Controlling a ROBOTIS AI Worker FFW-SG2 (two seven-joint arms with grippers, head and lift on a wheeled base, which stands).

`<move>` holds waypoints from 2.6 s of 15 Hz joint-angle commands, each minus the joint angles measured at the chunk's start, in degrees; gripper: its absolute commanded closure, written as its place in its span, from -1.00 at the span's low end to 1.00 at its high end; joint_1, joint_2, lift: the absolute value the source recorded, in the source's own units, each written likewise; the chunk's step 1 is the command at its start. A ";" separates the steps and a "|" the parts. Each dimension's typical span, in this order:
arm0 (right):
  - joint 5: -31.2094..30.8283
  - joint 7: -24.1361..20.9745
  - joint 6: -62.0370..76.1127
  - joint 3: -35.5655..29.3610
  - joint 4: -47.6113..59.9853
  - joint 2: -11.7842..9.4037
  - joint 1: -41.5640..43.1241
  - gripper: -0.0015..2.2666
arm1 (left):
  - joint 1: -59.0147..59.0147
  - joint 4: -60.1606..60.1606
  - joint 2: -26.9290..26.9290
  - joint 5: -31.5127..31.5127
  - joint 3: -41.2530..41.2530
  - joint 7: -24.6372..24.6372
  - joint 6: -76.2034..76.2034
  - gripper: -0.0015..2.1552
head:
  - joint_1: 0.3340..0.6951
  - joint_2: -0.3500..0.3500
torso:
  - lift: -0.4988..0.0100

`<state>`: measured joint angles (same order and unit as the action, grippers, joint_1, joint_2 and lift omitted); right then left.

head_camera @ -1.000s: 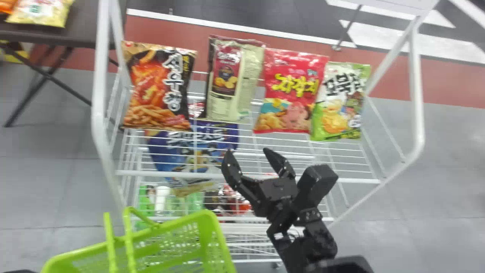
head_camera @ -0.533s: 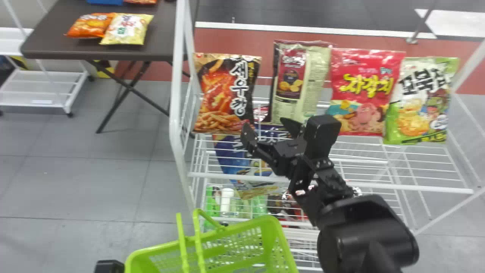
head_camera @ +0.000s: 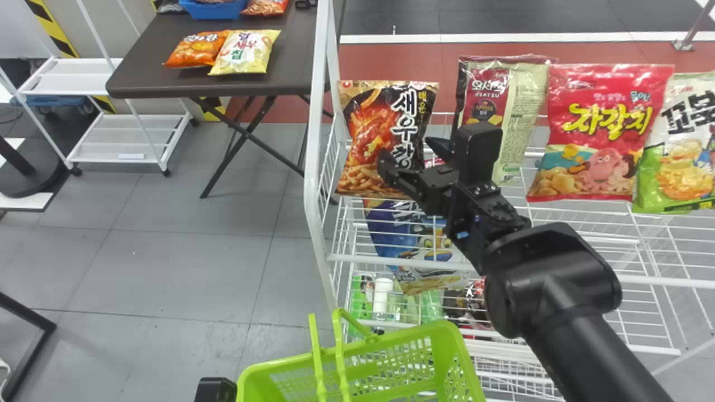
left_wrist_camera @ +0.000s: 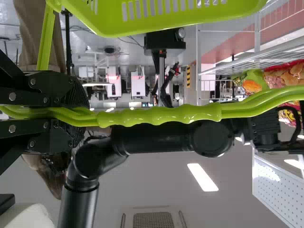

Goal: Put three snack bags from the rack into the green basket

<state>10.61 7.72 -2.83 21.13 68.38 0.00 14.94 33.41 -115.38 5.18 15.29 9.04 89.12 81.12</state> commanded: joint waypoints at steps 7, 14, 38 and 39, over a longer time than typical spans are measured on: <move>-5.52 1.51 -4.69 1.45 7.56 0.05 -5.36 0.99 | -0.01 0.60 0.00 0.09 0.46 0.26 -0.30 0.99 | 1.00 0.40 | 0.96; -9.47 2.21 -13.13 -9.00 37.09 0.00 -26.01 0.99 | -2.03 0.60 0.00 0.18 2.83 0.00 -0.30 0.99 | 1.00 0.23 | 0.96; 6.44 16.19 -52.50 -17.53 68.82 -4.22 -52.99 -0.95 | -8.71 3.94 -0.09 -0.52 2.74 -1.76 0.93 0.99 | 1.00 0.31 | 0.96; 7.67 16.10 -50.39 -19.11 68.90 -4.04 -52.91 -0.95 | -8.53 3.94 -0.09 -0.52 2.74 -1.67 0.93 0.99 | 1.00 0.30 | 0.96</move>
<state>16.01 23.91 -55.26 4.21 137.05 -4.21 -38.18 24.71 -111.61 5.09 14.77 11.77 87.38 82.07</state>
